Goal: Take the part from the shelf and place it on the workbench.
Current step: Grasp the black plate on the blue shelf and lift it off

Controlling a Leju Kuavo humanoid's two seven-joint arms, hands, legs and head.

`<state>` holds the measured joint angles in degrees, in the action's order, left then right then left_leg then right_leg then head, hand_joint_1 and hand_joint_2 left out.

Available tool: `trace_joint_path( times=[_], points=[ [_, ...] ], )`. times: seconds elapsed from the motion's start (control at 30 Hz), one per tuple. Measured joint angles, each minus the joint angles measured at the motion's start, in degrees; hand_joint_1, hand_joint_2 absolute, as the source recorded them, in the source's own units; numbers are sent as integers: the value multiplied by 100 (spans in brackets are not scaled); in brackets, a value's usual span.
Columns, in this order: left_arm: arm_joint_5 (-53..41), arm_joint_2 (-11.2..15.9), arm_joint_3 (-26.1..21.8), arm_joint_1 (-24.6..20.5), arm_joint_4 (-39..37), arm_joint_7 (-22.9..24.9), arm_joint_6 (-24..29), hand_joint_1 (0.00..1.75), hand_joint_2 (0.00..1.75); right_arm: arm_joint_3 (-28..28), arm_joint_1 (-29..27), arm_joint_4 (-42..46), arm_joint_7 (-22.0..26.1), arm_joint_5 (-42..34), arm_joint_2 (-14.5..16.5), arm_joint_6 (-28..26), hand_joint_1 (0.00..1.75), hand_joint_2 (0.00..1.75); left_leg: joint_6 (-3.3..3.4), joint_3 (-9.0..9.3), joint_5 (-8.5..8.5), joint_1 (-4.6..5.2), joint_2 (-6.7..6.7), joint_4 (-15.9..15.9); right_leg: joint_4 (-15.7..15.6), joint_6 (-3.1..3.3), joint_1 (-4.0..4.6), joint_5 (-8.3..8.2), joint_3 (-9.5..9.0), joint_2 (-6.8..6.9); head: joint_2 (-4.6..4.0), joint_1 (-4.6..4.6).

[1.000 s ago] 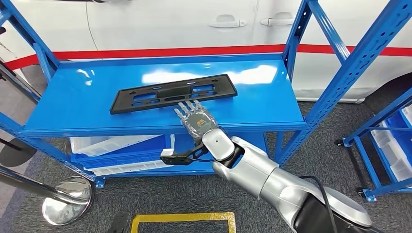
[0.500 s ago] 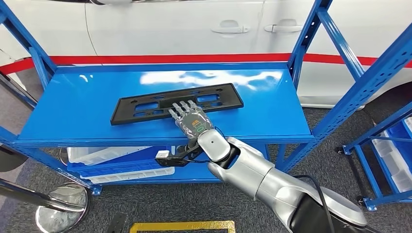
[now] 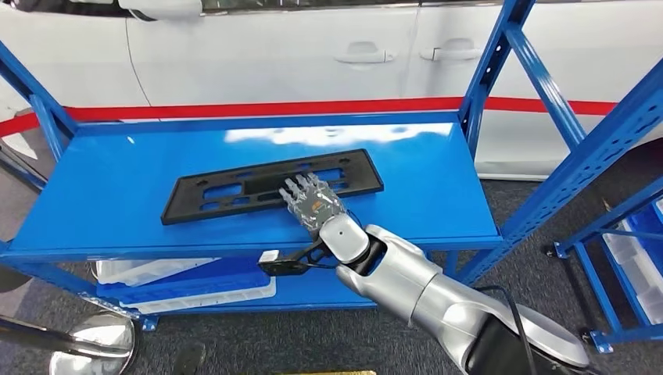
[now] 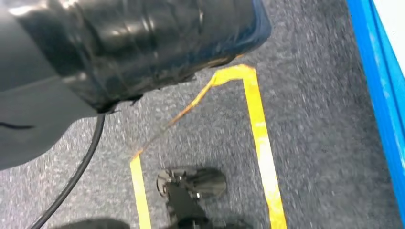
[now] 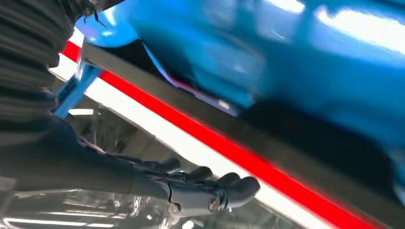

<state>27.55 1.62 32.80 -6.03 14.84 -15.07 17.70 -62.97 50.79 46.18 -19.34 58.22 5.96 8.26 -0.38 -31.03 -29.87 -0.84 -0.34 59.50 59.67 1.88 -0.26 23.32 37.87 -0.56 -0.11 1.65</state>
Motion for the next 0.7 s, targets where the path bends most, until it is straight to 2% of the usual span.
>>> trace_joint_path(
  times=[0.03,0.07,0.13,0.17,0.2,0.23,0.27,0.3,0.33,0.37,0.43,0.5,0.57,0.63,0.67,0.7],
  points=[
    [15,-3,2,-3,0,10,5,0,0,0,1,-36,13,13,6,73,0,175,-23,-75,-88,-6,4,159,-14,24,-15,10,-27,-1,0,10],
    [28,-6,4,-7,0,20,15,0,0,0,-1,-77,19,19,12,115,0,175,-46,-227,-217,-14,8,437,-20,43,-21,20,-45,0,0,20],
    [52,-11,7,-7,0,39,39,0,0,0,-26,-179,3,28,16,144,0,175,-88,-647,-482,-24,8,1124,-17,69,-16,43,-52,-2,0,29],
    [65,-11,8,4,0,45,50,0,0,0,-39,-230,-11,33,13,155,0,175,-100,-819,-526,-26,8,1355,-13,75,-12,56,-58,-6,0,27],
    [74,-10,9,20,0,50,62,0,0,0,-47,-274,-28,37,7,175,0,175,-104,-893,-456,-26,8,1388,-9,76,-10,71,-73,-13,0,30],
    [79,-8,9,34,0,54,72,0,0,0,-47,-309,-43,40,-1,199,0,175,-96,-856,-267,-26,8,1197,-6,70,-9,89,-99,-21,0,32],
    [83,-5,10,44,0,57,82,0,0,0,-43,-343,-55,40,-8,237,0,175,-80,-729,-4,-26,8,835,-4,59,-10,110,-135,-27,0,33],
    [84,-3,10,42,0,58,89,0,0,0,-39,-379,-64,40,-14,282,0,175,-61,-591,188,-20,9,463,-5,44,-8,127,-172,-29,0,32],
    [86,-1,10,35,0,58,91,0,0,0,-31,-413,-71,40,-21,328,0,175,-37,-473,284,-3,10,141,-7,22,-5,138,-192,-29,0,32],
    [89,0,10,28,0,58,93,0,0,0,-22,-442,-76,39,-25,370,0,175,-7,-400,331,14,8,-42,-10,-6,0,144,-201,-28,0,31],
    [93,-1,11,31,0,61,97,0,0,0,-8,-482,-83,38,-31,415,0,175,56,-358,314,43,3,-113,-22,-69,8,149,-211,-31,0,29],
    [98,-4,12,38,0,60,102,0,0,0,-1,-518,-94,33,-44,436,0,175,129,-313,394,13,13,-148,18,-135,16,212,-215,-30,0,23],
    [101,-9,12,27,0,52,103,0,0,0,3,-553,-115,17,-65,428,0,175,184,-287,432,-13,28,-197,396,-183,16,473,-58,-17,0,8],
    [113,-8,12,23,0,45,103,0,0,0,-9,-584,-151,6,-84,375,0,175,202,-290,435,0,33,-202,1143,-209,7,845,271,-7,0,-3],
    [119,-8,12,25,0,44,103,0,0,0,-21,-600,-170,5,-95,343,14,175,205,-292,434,5,34,-199,1449,-217,4,944,410,-6,0,-3],
    [123,-7,12,27,0,43,102,0,0,0,-31,-613,-186,6,-105,319,58,175,207,-291,432,9,33,-196,1582,-219,4,944,467,-5,0,-2]
  ],
)
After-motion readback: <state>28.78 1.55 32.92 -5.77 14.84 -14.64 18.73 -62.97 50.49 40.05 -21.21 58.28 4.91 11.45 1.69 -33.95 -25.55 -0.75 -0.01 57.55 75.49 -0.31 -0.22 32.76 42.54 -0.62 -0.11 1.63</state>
